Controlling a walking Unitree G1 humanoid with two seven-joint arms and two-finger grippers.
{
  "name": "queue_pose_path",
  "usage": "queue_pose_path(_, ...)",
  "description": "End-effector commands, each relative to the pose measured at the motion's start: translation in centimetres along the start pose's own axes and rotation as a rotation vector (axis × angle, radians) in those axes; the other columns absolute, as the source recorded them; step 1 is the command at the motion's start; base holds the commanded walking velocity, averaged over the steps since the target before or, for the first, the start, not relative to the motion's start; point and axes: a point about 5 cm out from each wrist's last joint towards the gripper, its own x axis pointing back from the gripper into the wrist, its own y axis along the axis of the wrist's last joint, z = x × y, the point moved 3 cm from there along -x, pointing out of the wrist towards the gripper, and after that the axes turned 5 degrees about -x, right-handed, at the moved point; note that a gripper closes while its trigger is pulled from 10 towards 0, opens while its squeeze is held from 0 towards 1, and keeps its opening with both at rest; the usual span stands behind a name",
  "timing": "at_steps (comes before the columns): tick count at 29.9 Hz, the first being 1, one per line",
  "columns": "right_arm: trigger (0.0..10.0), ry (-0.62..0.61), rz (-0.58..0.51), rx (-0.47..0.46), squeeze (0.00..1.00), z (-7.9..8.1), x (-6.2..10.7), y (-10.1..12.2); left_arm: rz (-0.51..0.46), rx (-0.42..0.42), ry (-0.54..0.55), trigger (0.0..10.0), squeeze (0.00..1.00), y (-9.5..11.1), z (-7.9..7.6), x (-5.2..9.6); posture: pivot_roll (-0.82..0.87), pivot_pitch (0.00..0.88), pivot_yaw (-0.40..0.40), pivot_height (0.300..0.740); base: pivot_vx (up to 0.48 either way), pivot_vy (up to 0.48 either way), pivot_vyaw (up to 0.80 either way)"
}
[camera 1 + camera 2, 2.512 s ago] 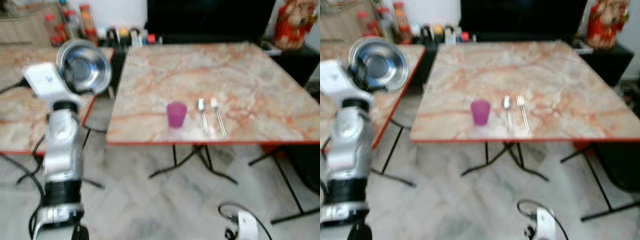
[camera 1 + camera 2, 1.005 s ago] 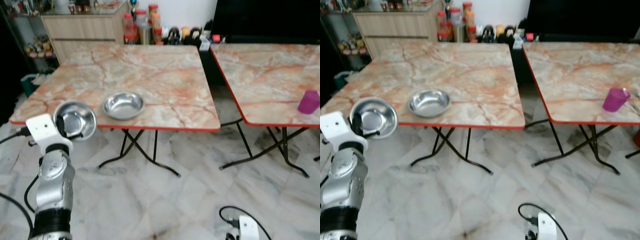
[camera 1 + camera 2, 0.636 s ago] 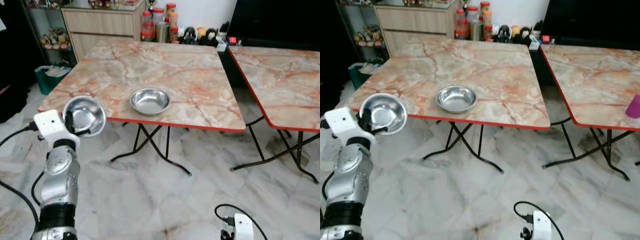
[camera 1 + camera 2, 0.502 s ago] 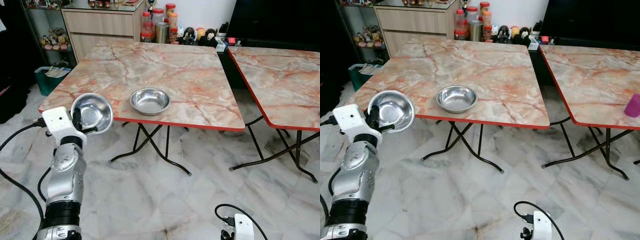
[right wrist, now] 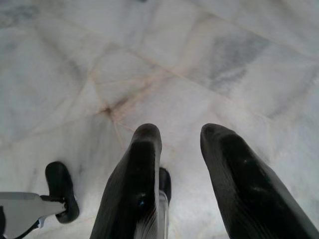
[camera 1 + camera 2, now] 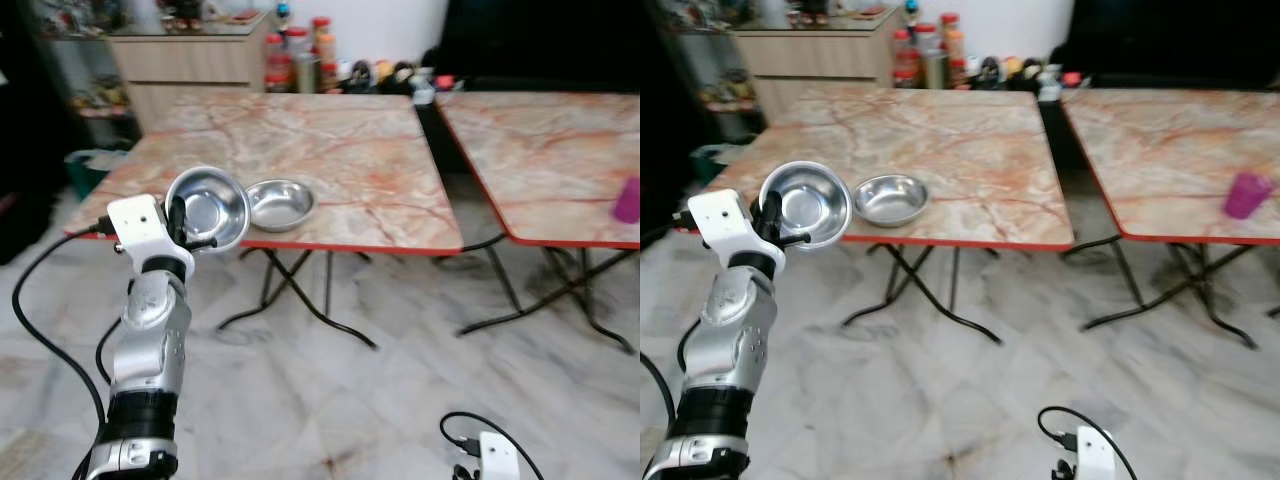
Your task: Setting the table
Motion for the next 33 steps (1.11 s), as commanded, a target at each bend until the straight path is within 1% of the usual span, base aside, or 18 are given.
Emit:
queue_pose_path(1, 10.0, 0.016, -0.02, -0.013, 0.0, 0.73, -0.17, 0.59, -0.001, -0.01, 0.013, 10.0, 0.0, 0.2, 0.57, -0.05, 0.05, 0.0, -0.017, 0.74, 0.345, 0.0, 0.0)
queue_pose_path(12, 10.0, 0.017, -0.022, -0.004, 0.0, 0.75, -0.19, 0.71, -0.006, -0.005, 0.007, 10.0, 0.0, 0.44, 0.33, -0.2, 0.06, 0.0, -0.02, 0.74, 0.347, 0.0, 0.0)
queue_pose_path(21, 10.0, 0.012, -0.025, -0.018, 0.0, 0.74, -0.21, 0.82, -0.006, -0.002, 0.008, 10.0, 0.0, 0.51, 0.21, -0.27, 0.06, 0.0, -0.022, 0.74, 0.347, 0.0, 0.0)
queue_pose_path(29, 10.0, 0.012, -0.027, -0.022, 0.0, 0.84, -0.25, 0.93, -0.005, -0.003, 0.012, 10.0, 0.0, 0.63, 0.43, -0.53, 0.05, 0.0, -0.018, 0.74, 0.348, 0.0, 0.0)
queue_pose_path(33, 10.0, 0.012, -0.026, -0.022, 0.0, 0.83, -0.25, 0.94, -0.005, -0.003, 0.01, 10.0, 0.0, 0.67, 0.3, -0.54, 0.05, 0.0, -0.019, 0.74, 0.348, 0.0, 0.0)
